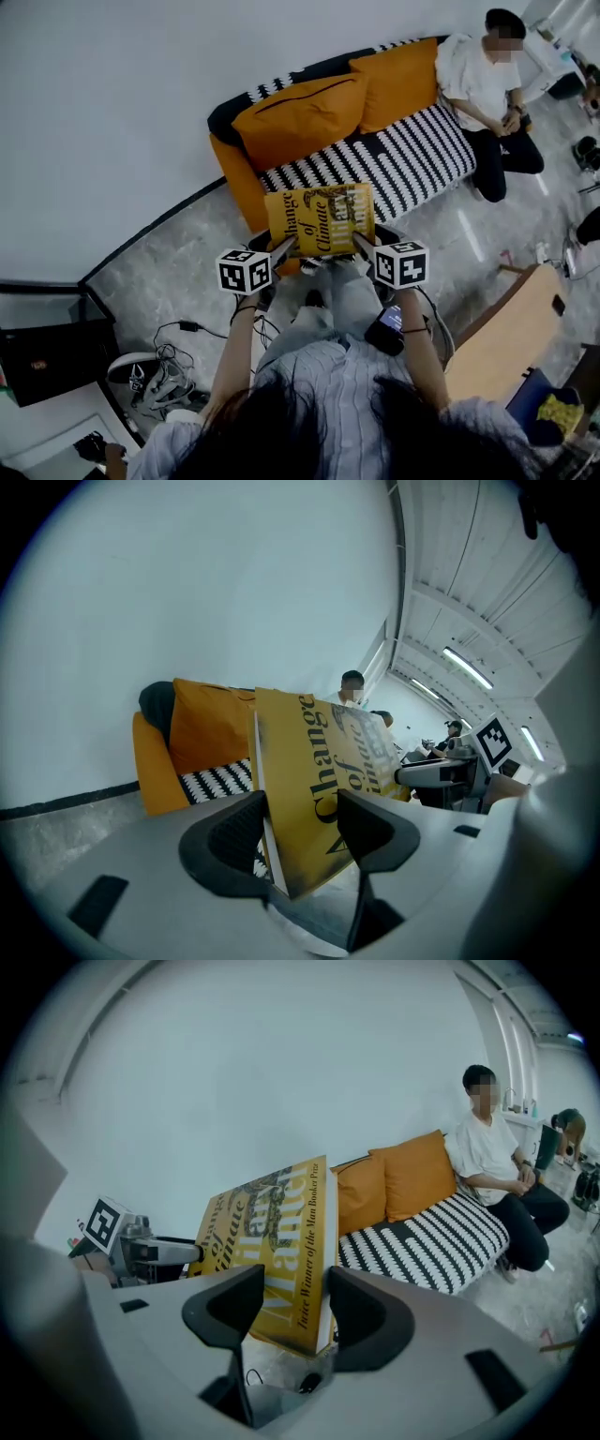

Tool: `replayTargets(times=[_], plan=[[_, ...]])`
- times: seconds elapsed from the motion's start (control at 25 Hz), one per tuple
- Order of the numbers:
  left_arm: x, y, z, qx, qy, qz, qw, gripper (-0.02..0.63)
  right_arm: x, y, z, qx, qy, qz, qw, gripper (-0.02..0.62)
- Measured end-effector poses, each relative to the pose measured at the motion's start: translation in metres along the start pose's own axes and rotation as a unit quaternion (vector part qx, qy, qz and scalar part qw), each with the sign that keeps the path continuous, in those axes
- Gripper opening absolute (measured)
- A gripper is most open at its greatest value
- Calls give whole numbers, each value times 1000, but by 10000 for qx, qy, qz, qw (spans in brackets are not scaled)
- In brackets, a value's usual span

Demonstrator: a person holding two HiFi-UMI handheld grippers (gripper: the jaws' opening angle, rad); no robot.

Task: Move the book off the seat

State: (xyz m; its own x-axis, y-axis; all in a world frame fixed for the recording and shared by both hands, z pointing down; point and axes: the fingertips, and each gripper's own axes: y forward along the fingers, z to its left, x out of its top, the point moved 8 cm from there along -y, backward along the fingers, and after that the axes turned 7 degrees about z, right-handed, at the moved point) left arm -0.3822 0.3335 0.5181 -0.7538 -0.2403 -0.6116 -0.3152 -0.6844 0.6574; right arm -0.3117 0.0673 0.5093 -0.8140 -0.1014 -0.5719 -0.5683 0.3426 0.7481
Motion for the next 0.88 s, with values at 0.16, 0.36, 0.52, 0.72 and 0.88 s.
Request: replayTargets(times=[0.16,0.36,0.52,0.72,0.88], plan=[[-16,4,-10,-143,46,176,9997,252,-23,-12,1,-191,143,124,9996,232],[-25,14,-27,-364,40,335,9988,252,-41,-31,-8,-369,340,189,9986,232],[-22,27,-39,-489,144,443,9977,252,-50,-42,-20,-453,527,154,9975,232],[-17,38,-65,-695,346,574,9953,249,-64,-66,-37,-558,817,29,9951,232],[-22,58,-102,-831,428,644,9935,245,-83,-96,-62,-710,892,-77,9935,232]])
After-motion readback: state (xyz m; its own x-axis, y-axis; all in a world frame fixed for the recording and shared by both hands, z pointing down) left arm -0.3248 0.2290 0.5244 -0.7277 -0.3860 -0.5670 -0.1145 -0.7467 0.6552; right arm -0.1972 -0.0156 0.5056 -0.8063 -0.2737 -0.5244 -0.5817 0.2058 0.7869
